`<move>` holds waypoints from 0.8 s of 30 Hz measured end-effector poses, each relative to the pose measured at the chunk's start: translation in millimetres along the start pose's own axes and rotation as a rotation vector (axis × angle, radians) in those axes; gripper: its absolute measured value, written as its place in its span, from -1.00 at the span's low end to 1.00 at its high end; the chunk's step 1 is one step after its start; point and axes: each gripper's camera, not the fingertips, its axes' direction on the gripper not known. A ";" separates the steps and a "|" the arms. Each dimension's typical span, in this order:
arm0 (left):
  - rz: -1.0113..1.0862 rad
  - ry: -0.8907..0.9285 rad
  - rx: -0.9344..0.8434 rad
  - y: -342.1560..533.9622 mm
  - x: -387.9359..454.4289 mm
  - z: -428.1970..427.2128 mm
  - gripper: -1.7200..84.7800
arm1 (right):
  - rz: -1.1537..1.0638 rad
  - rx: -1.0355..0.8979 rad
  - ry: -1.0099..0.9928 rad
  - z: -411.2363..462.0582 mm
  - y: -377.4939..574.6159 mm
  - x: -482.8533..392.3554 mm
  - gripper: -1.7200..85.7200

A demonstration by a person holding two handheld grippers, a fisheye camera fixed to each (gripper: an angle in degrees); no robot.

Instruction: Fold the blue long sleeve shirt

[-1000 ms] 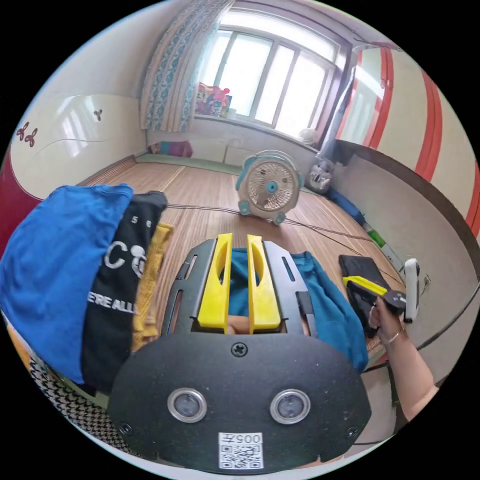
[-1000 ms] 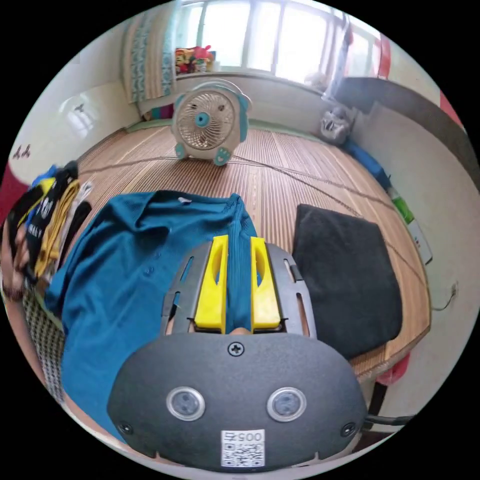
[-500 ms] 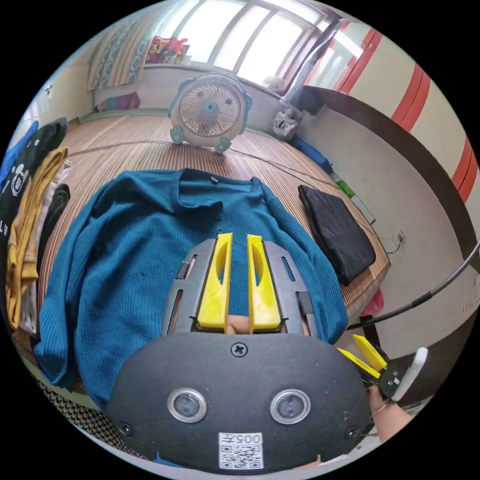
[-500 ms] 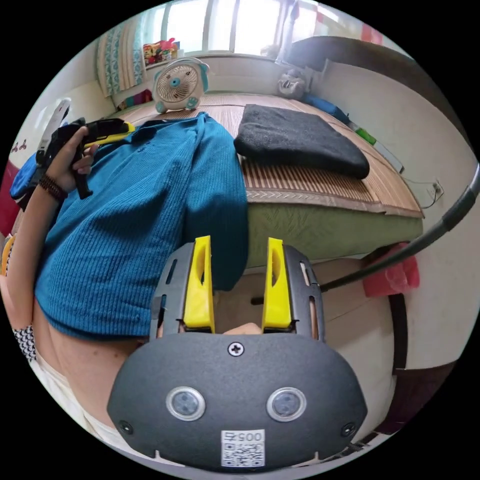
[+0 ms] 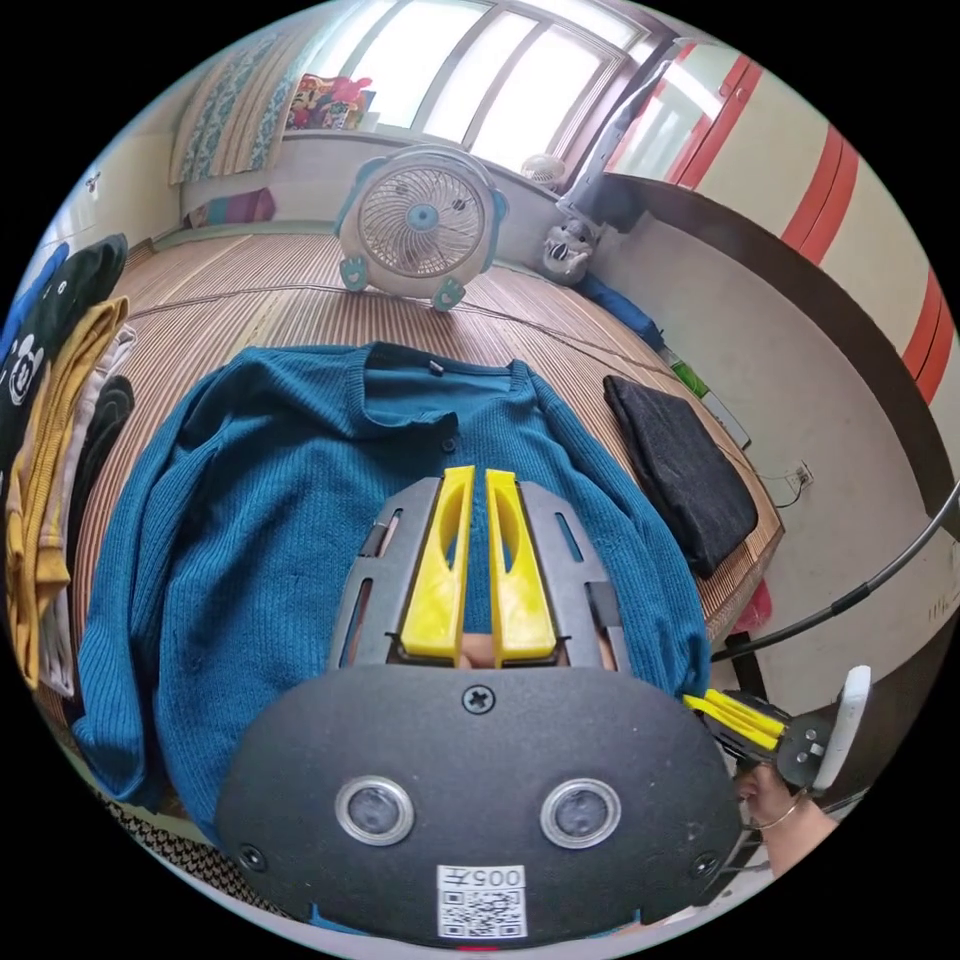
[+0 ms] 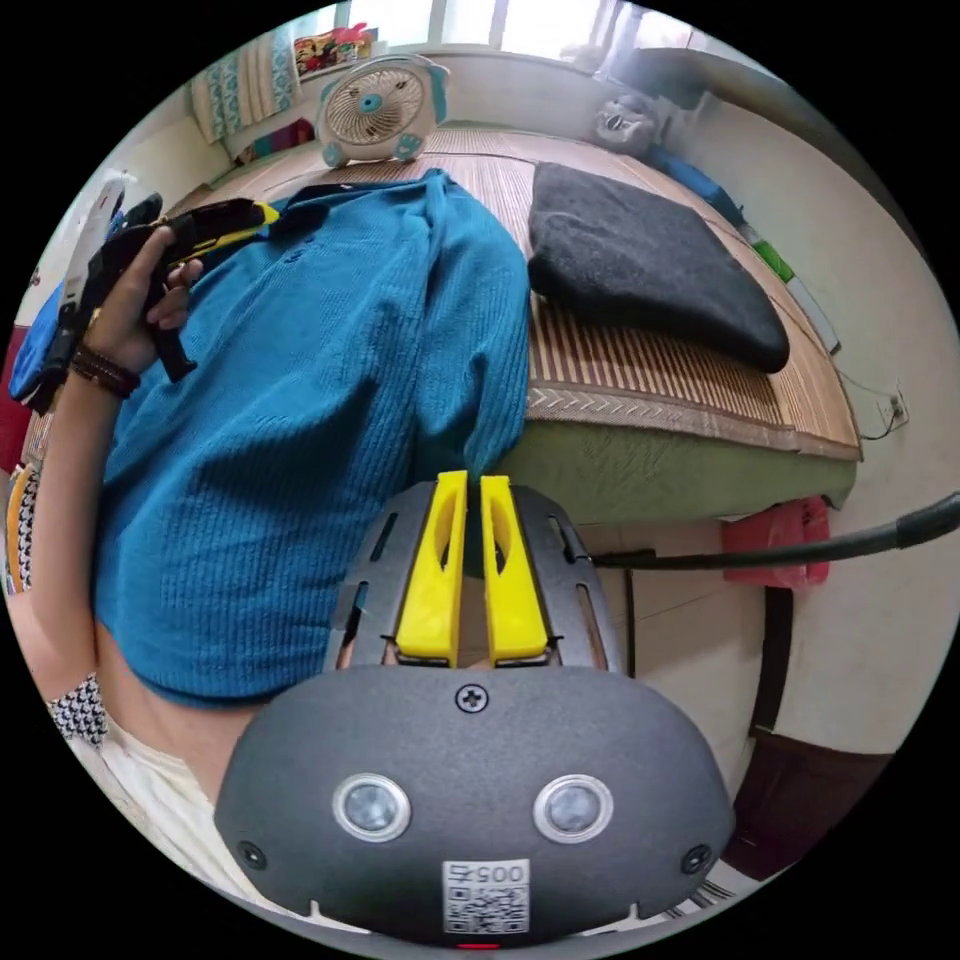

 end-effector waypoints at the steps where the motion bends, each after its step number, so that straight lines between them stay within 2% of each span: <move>1: -0.003 -0.003 0.000 -0.8 -1.1 4.4 -0.93 | 0.025 0.027 -0.003 -16.8 -1.0 0.3 -0.98; 4: -0.009 -0.018 -0.009 -5.6 -1.9 17.3 -0.96 | 0.030 0.112 -0.031 -62.3 -10.1 -0.2 -0.98; 8: -0.006 -0.028 -0.013 -7.8 -0.2 30.3 -0.97 | -0.113 0.263 0.150 -123.0 -52.9 0.8 -0.98; 13: -0.007 -0.040 -0.009 -9.2 2.5 41.4 -0.96 | -0.166 0.363 0.371 -177.0 -124.1 39.0 -0.98; 16: -0.025 -0.041 -0.015 -11.1 2.1 50.0 -0.94 | -0.113 0.311 0.445 -176.7 -176.5 76.2 -0.99; 20: -0.032 -0.052 -0.034 -12.5 4.0 61.2 -0.89 | 0.075 0.127 0.581 -113.6 -216.2 138.1 -0.98; 22: -0.035 -0.039 -0.040 -12.3 4.6 66.5 -0.87 | 0.188 -0.005 0.580 -79.1 -214.3 163.1 -0.96; 24: -0.039 -0.031 -0.043 -12.4 4.5 69.5 -0.87 | 0.246 -0.017 0.487 -63.2 -199.7 169.9 -0.95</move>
